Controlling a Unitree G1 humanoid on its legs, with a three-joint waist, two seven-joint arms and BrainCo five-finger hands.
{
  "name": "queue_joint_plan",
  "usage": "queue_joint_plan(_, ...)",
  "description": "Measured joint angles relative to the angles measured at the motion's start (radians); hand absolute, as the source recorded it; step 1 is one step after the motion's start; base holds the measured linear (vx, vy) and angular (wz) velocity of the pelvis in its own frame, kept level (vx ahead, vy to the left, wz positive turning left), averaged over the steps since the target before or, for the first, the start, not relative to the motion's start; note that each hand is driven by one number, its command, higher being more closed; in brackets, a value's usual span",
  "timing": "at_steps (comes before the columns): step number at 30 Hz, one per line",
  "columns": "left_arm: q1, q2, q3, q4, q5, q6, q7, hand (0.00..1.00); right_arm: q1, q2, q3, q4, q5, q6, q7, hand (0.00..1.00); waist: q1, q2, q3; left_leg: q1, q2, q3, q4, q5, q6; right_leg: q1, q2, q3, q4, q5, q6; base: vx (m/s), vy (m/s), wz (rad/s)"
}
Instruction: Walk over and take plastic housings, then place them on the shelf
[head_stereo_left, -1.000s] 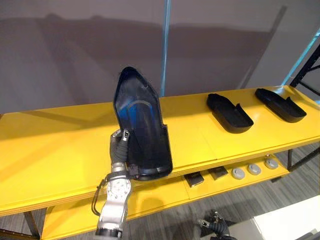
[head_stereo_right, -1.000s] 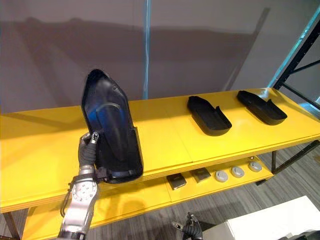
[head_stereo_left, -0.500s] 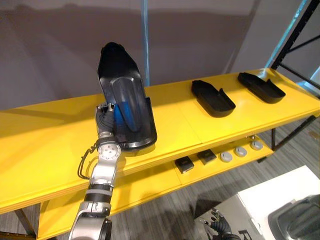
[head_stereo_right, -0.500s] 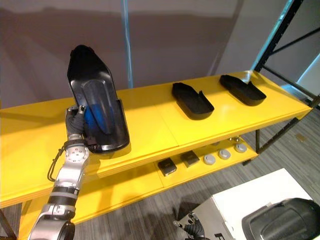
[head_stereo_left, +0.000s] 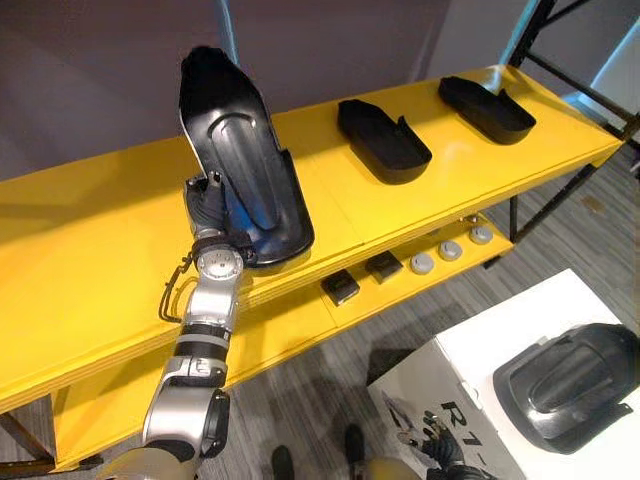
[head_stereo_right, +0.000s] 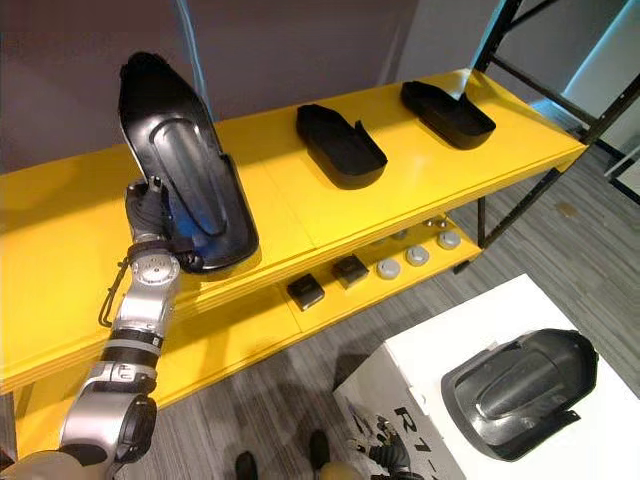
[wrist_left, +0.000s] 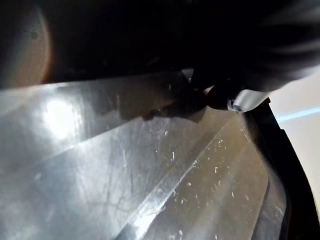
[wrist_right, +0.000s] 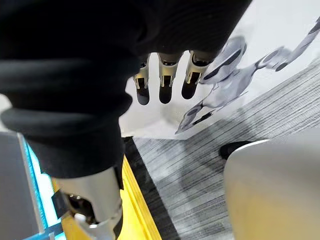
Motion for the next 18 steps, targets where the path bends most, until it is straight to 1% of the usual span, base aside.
queue_joint_plan(4,-0.035,0.002,0.001,0.028,-0.011,0.002,0.000,1.00,0.005,0.004,0.012,-0.023,0.000,-0.004,0.000,0.00,-0.002,-0.001,0.009,-0.017,0.001,0.001,0.004,0.000,-0.001,-0.016,0.001,0.000,0.000,0.000,0.000,0.02,0.000,0.01)
queue_joint_plan(7,-0.052,0.005,0.002,0.032,-0.012,0.010,0.000,1.00,0.017,0.005,0.013,-0.056,0.001,-0.008,0.000,0.00,0.009,-0.002,0.026,-0.024,0.001,0.004,0.004,-0.002,-0.003,-0.025,0.001,0.002,0.002,0.000,0.000,-0.01,0.007,-0.01)
queue_joint_plan(12,-0.092,0.033,0.056,0.049,-0.013,0.017,0.002,1.00,0.044,0.006,0.033,-0.128,0.003,-0.016,-0.001,0.00,0.018,-0.004,0.040,-0.052,0.004,0.027,0.003,-0.005,-0.007,-0.069,0.002,0.024,0.018,0.000,0.000,-0.03,0.013,-0.12)
queue_joint_plan(15,-0.116,0.041,0.057,0.051,-0.013,0.018,0.001,1.00,0.057,0.006,0.033,-0.137,0.003,-0.017,-0.001,0.00,0.022,-0.008,0.043,-0.054,0.005,0.034,0.004,-0.011,-0.014,-0.072,0.003,0.025,0.018,0.000,0.000,0.00,0.009,-0.03)
queue_joint_plan(16,-0.130,0.046,0.057,0.061,-0.013,0.018,0.001,1.00,0.068,0.007,0.033,-0.158,0.003,-0.017,-0.001,0.00,0.030,-0.008,0.043,-0.056,0.005,0.041,0.004,-0.014,-0.016,-0.077,0.002,0.029,0.018,0.000,0.000,0.01,0.029,-0.09)
queue_joint_plan(18,-0.145,0.059,0.058,0.070,-0.013,0.018,0.000,1.00,0.074,0.007,0.033,-0.168,0.003,-0.020,-0.001,0.00,0.033,-0.009,0.044,-0.062,0.005,0.046,0.004,-0.014,-0.016,-0.084,0.002,0.032,0.021,0.000,0.000,0.01,0.026,-0.07)
